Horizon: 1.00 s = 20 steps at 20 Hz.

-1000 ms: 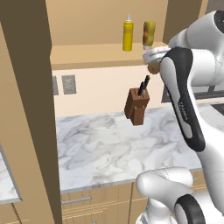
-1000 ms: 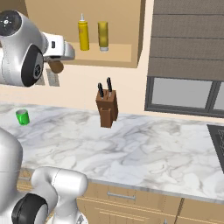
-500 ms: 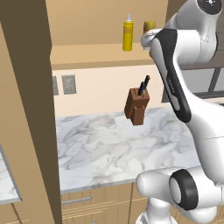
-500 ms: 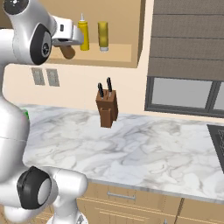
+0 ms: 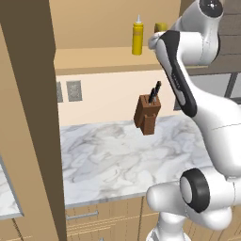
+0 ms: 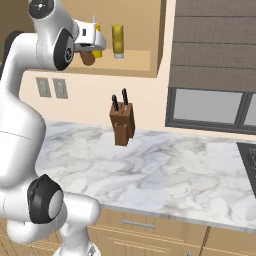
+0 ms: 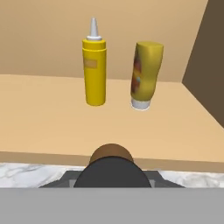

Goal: There are various items on the counter. Only move the condiments/shakers into the cabinet.

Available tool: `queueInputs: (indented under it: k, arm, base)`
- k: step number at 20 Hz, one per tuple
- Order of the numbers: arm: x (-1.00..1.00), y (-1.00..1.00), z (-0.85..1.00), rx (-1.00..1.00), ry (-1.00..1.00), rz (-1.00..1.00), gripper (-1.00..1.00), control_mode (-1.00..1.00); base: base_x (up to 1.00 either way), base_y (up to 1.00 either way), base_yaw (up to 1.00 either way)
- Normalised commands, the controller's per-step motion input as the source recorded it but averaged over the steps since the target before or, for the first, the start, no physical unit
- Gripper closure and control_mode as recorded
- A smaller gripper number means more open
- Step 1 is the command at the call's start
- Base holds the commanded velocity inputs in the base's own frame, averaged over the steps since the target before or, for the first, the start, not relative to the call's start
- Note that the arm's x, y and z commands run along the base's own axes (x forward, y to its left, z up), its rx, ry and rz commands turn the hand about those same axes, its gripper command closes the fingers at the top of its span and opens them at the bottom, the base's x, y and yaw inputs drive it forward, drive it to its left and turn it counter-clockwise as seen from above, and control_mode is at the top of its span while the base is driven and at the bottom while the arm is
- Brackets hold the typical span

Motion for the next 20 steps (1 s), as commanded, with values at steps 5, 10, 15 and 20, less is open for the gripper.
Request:
queueInputs:
  k: [5,10,15,20]
  arm:
    - [0.34,0.0,-0.04,0.0,0.0,0.0,1.0,-1.0]
    - [0.25,0.0,-0.14,0.0,0.0,0.0,1.0,-1.0]
    - [0.35,0.0,-0.19,0.0,0.0,0.0,1.0,-1.0]
    - [0.37,0.0,-0.09,0.0,0.0,0.0,1.0,-1.0]
  base:
    - [0.0,0.0,0.0]
    - [0.0,0.0,0.0]
    - [0.0,0.0,0.0]
    - [0.0,0.0,0.0]
